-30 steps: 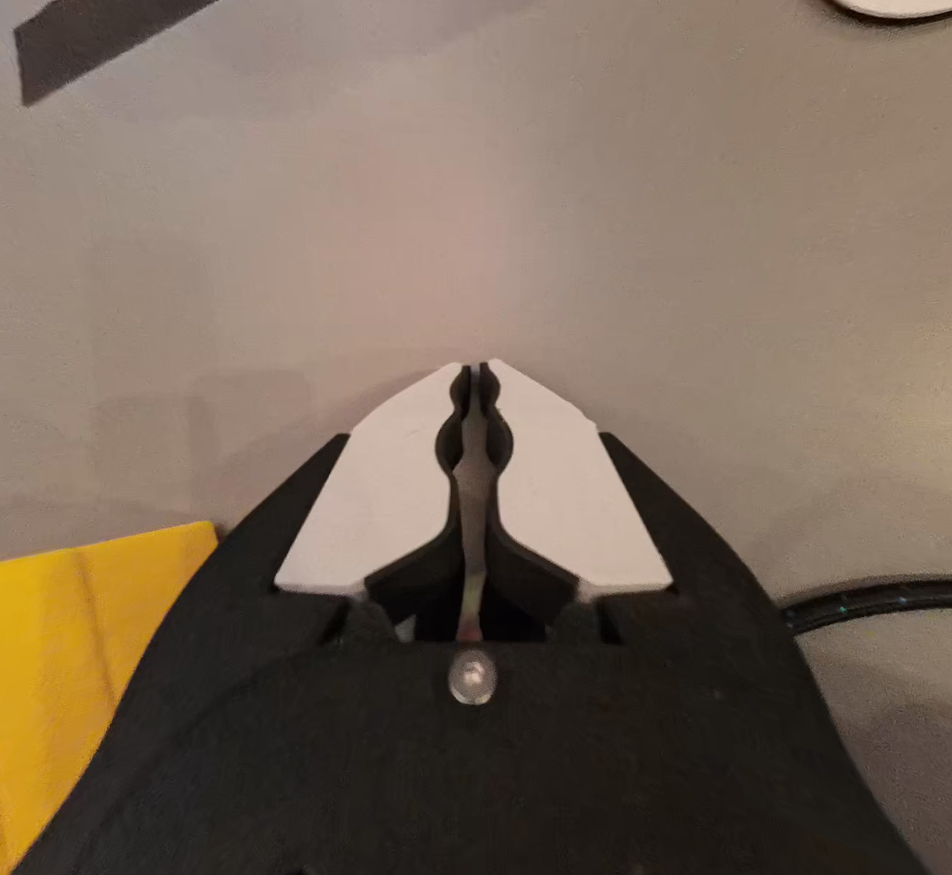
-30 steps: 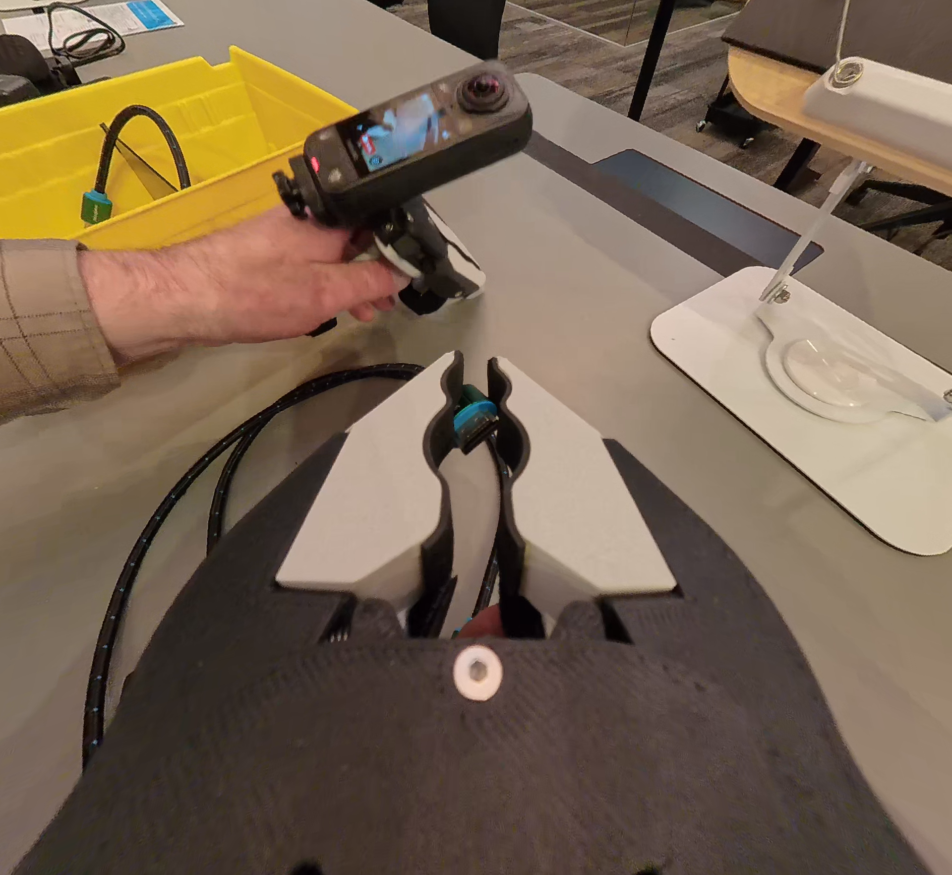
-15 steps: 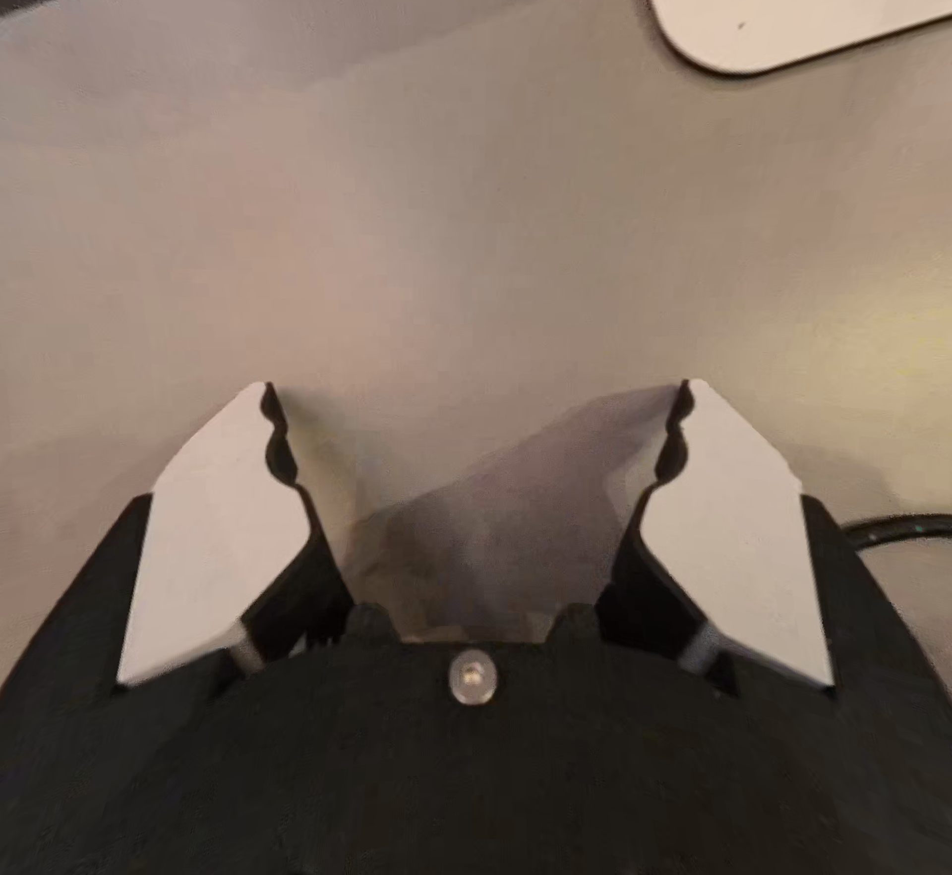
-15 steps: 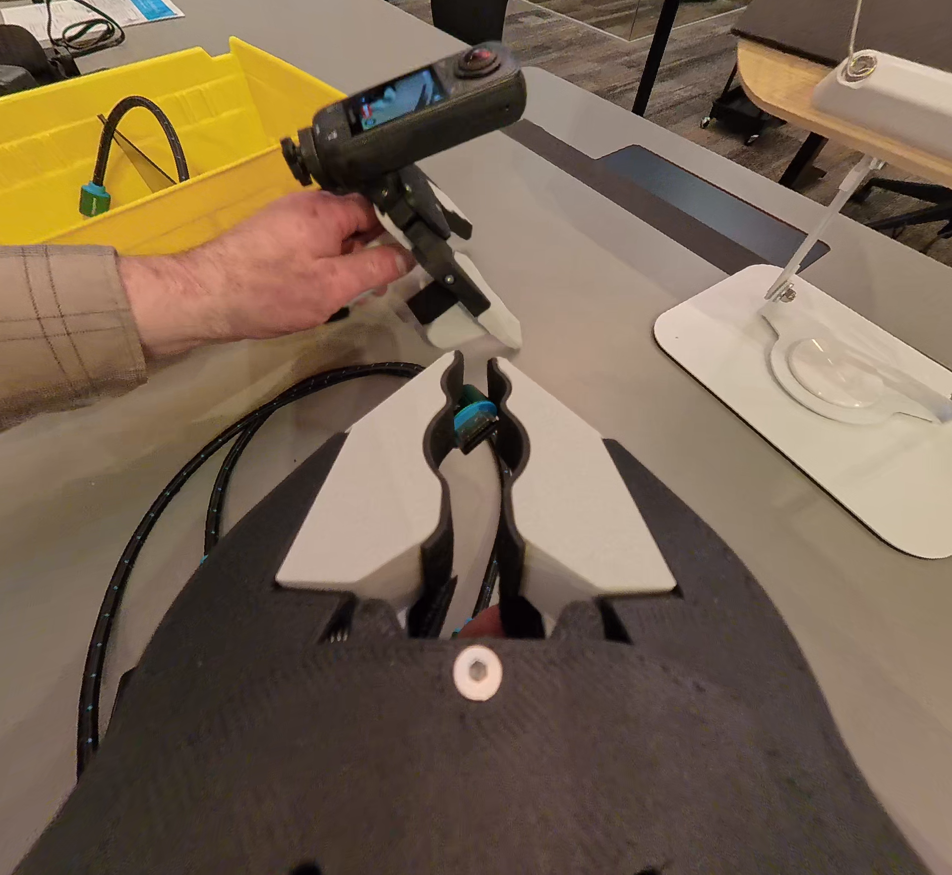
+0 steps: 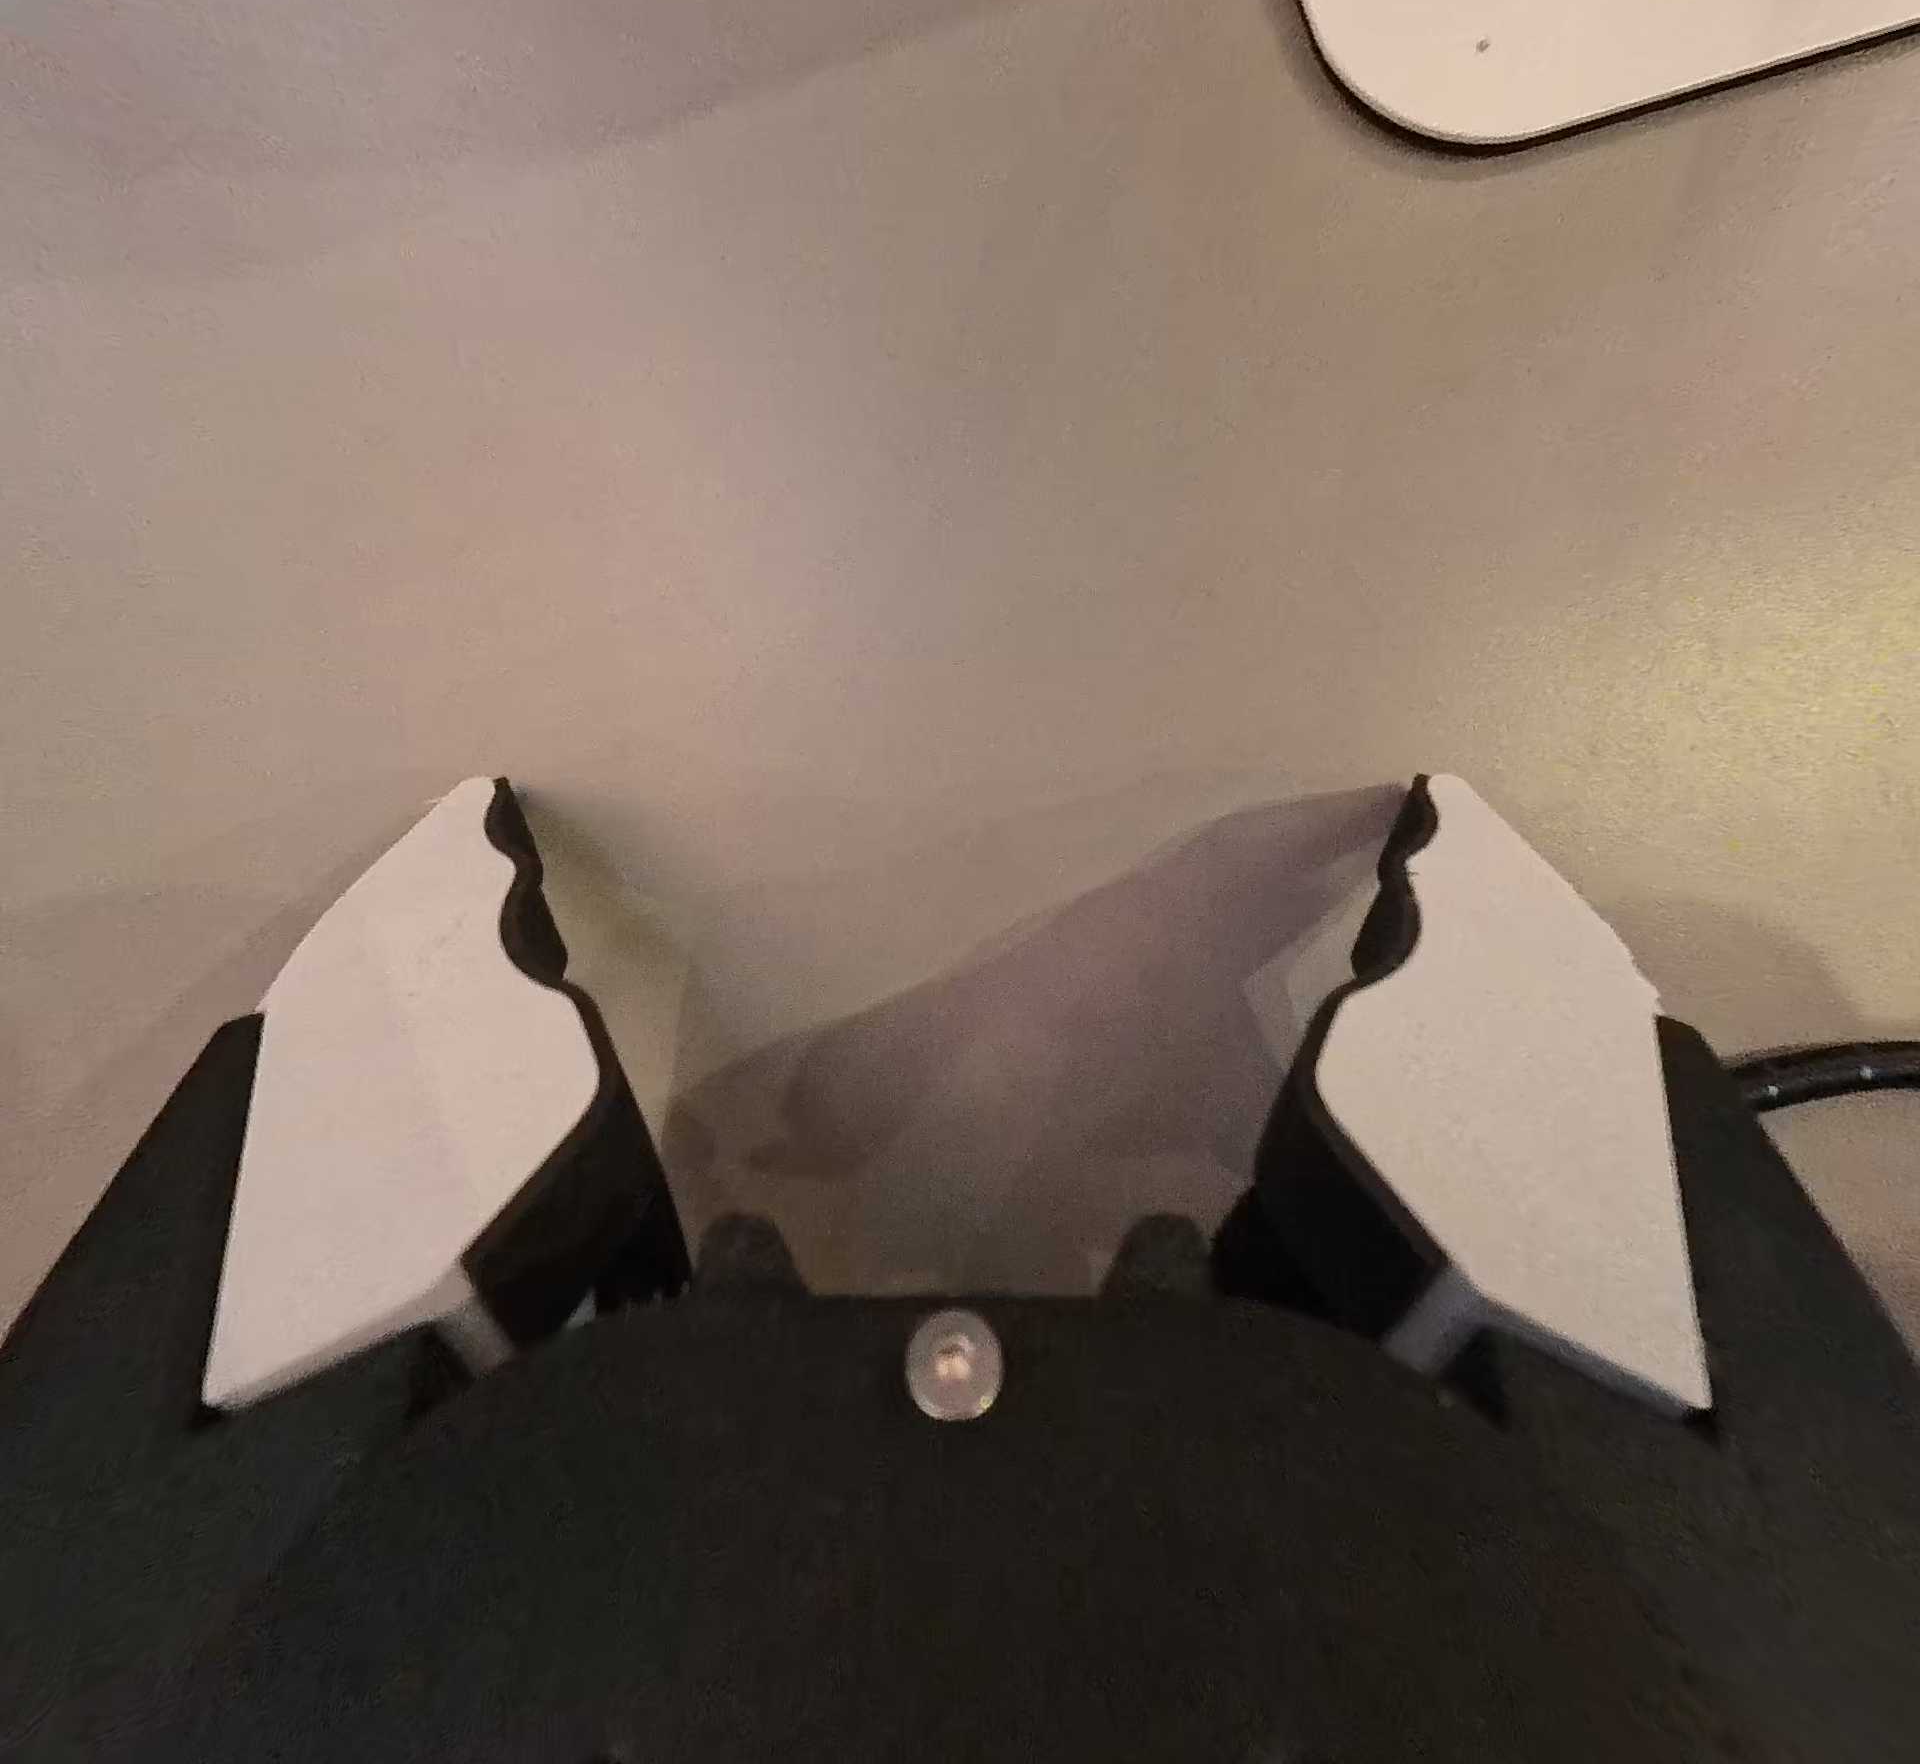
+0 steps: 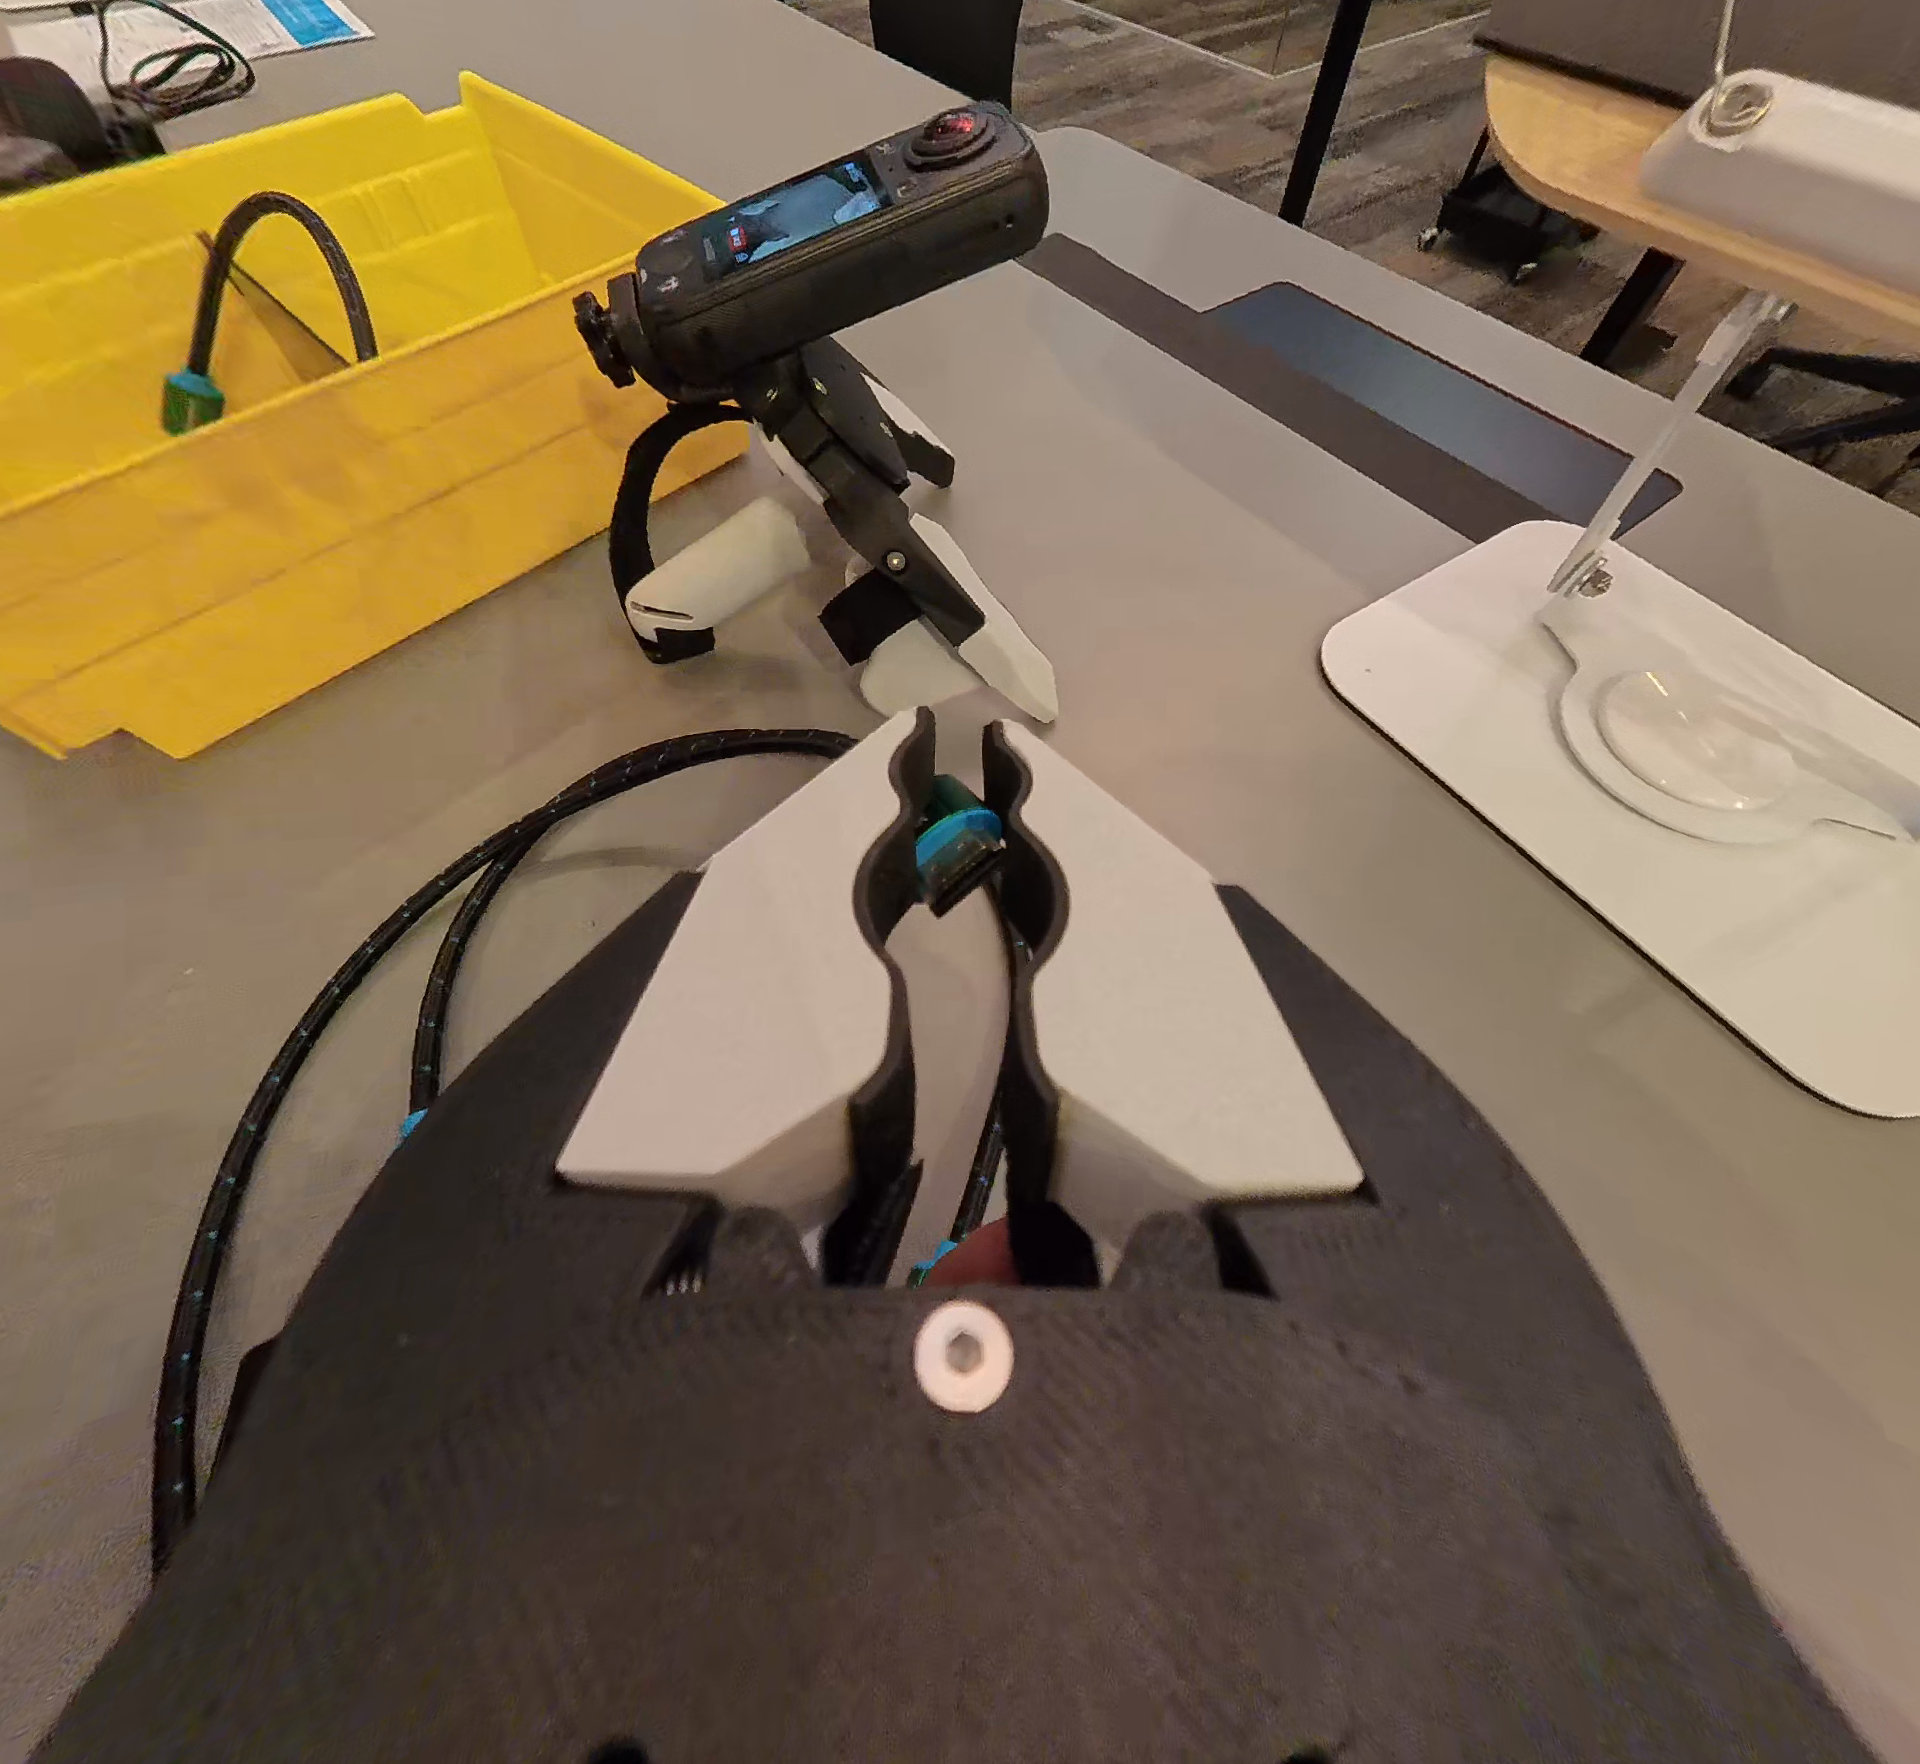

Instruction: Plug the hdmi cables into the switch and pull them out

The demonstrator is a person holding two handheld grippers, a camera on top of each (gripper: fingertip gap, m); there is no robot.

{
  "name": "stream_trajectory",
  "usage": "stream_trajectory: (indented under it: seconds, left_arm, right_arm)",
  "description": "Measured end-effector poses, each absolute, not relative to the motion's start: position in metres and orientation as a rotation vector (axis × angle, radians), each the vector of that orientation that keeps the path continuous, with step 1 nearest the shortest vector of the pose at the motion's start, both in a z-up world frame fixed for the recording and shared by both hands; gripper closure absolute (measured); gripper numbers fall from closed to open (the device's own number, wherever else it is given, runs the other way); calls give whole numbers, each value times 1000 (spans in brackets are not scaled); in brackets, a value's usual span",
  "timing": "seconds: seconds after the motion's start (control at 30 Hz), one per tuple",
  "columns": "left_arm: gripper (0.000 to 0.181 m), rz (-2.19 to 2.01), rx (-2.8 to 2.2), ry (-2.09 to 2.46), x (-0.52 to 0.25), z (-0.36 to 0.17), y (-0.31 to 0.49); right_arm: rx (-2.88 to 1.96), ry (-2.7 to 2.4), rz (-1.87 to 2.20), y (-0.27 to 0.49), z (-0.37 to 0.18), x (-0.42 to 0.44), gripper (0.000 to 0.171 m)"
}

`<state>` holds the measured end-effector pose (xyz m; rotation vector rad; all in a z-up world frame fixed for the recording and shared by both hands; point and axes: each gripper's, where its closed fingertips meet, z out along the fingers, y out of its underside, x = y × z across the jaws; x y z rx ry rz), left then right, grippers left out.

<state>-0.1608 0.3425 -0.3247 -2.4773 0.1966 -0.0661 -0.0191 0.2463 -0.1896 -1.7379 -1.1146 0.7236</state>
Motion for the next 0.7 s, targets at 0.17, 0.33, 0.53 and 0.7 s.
stream_trajectory:
  seconds: [0.17,0.33,0.53,0.7]
  left_arm:
    - [35,-66,-2477,197,-161,-325,343]
    - [35,-66,-2477,197,-160,-325,343]
    - [35,-66,-2477,197,-160,-325,343]
    - [35,-66,-2477,197,-160,-325,343]
  right_arm:
    - [-1740,-1148,698,240,-193,-25,165]
    - [-1750,-1142,682,239,-195,-19,165]
    - [-1753,-1134,668,242,-197,-12,165]
    - [-1738,-1136,648,245,-193,-9,165]
